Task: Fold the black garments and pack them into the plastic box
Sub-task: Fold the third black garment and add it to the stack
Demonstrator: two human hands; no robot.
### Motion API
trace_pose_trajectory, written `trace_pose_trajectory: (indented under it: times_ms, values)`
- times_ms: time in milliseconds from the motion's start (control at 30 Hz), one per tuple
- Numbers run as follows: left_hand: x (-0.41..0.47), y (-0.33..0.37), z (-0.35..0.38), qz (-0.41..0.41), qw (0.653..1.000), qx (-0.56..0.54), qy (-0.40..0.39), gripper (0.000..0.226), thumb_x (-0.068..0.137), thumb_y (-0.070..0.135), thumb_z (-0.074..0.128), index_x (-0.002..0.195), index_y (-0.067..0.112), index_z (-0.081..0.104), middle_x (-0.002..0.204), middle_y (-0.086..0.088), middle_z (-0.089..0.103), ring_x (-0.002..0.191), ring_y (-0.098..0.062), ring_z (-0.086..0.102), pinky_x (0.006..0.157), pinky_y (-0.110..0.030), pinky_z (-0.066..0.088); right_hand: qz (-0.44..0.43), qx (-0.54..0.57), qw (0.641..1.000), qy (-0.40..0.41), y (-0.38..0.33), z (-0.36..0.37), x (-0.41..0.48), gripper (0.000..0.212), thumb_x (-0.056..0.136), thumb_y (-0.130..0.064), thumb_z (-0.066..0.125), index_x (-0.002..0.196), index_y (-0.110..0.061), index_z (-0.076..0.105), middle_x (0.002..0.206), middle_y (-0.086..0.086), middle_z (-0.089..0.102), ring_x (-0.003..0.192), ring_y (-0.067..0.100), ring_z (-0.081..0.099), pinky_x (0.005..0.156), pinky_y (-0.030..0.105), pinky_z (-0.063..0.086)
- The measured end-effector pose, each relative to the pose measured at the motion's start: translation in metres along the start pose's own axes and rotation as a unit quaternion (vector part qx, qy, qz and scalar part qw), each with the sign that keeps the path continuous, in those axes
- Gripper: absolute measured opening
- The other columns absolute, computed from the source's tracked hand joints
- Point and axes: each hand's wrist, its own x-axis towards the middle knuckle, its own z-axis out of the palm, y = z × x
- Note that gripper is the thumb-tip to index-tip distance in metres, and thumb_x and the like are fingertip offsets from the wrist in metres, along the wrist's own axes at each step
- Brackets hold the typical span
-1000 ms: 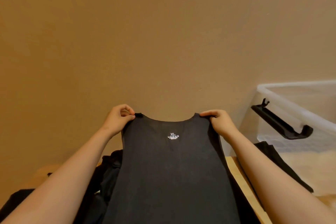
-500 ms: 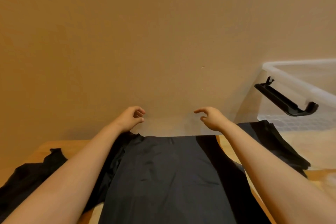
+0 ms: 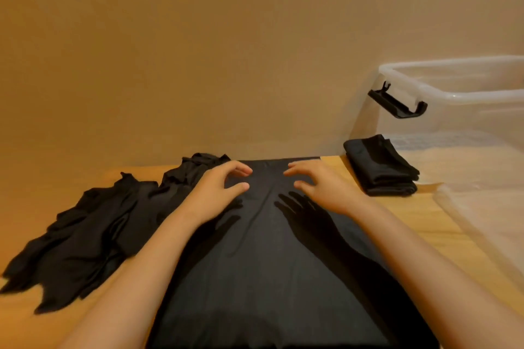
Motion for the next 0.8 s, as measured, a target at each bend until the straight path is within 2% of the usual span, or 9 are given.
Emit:
trace_pose_trajectory:
  times_ms: [100, 167, 333, 433, 500, 567, 733, 800]
  values:
    - [-0.056, 0.006, 0.013, 0.008, 1.0, -0.005, 0.025, 0.022, 0.093, 0.024, 0.063, 0.112, 0.036, 0.062, 0.117, 0.029, 0.056, 0.109, 0.022, 0.044, 0.094, -0.009, 0.034, -0.024, 0.02, 0.999, 0.006, -0.015, 0.02, -0.063, 0.033, 0.097, -0.025, 0.055, 0.129, -0.033, 0.057, 0.143, -0.015, 0.045, 0.138, 0.005, 0.029, 0.117, 0.04, 0.025]
    - [-0.09, 0.006, 0.018, 0.008, 0.998, -0.009, 0.053, 0.023, 0.092, 0.024, 0.064, 0.109, 0.039, 0.062, 0.114, 0.033, 0.056, 0.108, 0.026, 0.04, 0.092, -0.005, 0.032, -0.035, 0.022, 0.999, 0.011, -0.02, 0.031, -0.098, 0.033, 0.096, -0.028, 0.056, 0.128, -0.037, 0.056, 0.142, -0.02, 0.044, 0.137, -0.002, 0.027, 0.117, 0.034, 0.025]
    - [-0.139, -0.004, 0.034, 0.055, 0.994, 0.024, 0.086, 0.027, 0.087, 0.015, 0.07, 0.101, 0.037, 0.063, 0.109, 0.027, 0.06, 0.112, 0.008, 0.05, 0.092, -0.003, 0.032, -0.038, -0.036, 0.998, 0.018, -0.018, 0.051, -0.152, 0.036, 0.097, -0.035, 0.052, 0.134, -0.038, 0.051, 0.146, -0.024, 0.039, 0.139, -0.007, 0.021, 0.117, 0.025, 0.021]
    - [-0.153, -0.015, 0.044, 0.058, 0.993, 0.067, 0.082, 0.025, 0.088, 0.02, 0.068, 0.105, 0.038, 0.062, 0.11, 0.03, 0.058, 0.115, 0.003, 0.05, 0.098, -0.012, 0.036, -0.019, -0.088, 0.996, -0.01, -0.008, 0.055, -0.17, 0.042, 0.099, -0.046, 0.039, 0.141, -0.039, 0.042, 0.151, -0.023, 0.031, 0.141, -0.006, 0.016, 0.117, 0.022, 0.017]
    - [-0.156, -0.02, 0.048, 0.024, 0.992, 0.111, 0.056, 0.029, 0.092, 0.033, 0.061, 0.121, 0.039, 0.057, 0.128, 0.03, 0.048, 0.127, 0.002, 0.042, 0.106, -0.018, 0.032, -0.014, -0.118, 0.992, -0.035, 0.0, 0.055, -0.178, 0.058, 0.093, -0.06, 0.02, 0.147, -0.04, 0.03, 0.155, -0.024, 0.02, 0.143, -0.006, 0.008, 0.116, 0.018, 0.006]
    - [-0.155, -0.022, 0.051, -0.011, 0.986, 0.165, 0.017, 0.043, 0.096, 0.044, 0.05, 0.138, 0.038, 0.046, 0.143, 0.026, 0.035, 0.138, 0.001, 0.029, 0.112, -0.021, 0.021, -0.008, -0.134, 0.99, -0.05, 0.007, 0.054, -0.181, 0.076, 0.081, -0.067, 0.0, 0.15, -0.042, 0.019, 0.157, -0.024, 0.009, 0.144, -0.006, -0.003, 0.114, 0.017, -0.005]
    - [-0.147, -0.019, 0.052, -0.047, 0.98, 0.187, -0.04, 0.059, 0.096, 0.056, 0.033, 0.151, 0.04, 0.018, 0.159, 0.021, 0.007, 0.143, 0.006, -0.001, 0.116, -0.021, 0.006, 0.013, -0.139, 0.988, -0.067, 0.015, 0.048, -0.179, 0.078, 0.074, -0.069, -0.008, 0.149, -0.045, -0.001, 0.153, -0.026, -0.014, 0.141, -0.005, -0.021, 0.111, 0.018, -0.016]
    - [-0.145, -0.02, 0.054, -0.056, 0.972, 0.218, -0.063, 0.072, 0.088, 0.071, 0.014, 0.153, 0.04, 0.001, 0.158, 0.021, -0.009, 0.143, 0.005, -0.013, 0.116, -0.02, -0.003, 0.018, -0.157, 0.985, -0.064, 0.018, 0.048, -0.176, 0.081, 0.07, -0.072, -0.016, 0.146, -0.044, -0.01, 0.152, -0.024, -0.019, 0.141, -0.002, -0.025, 0.112, 0.021, -0.018]
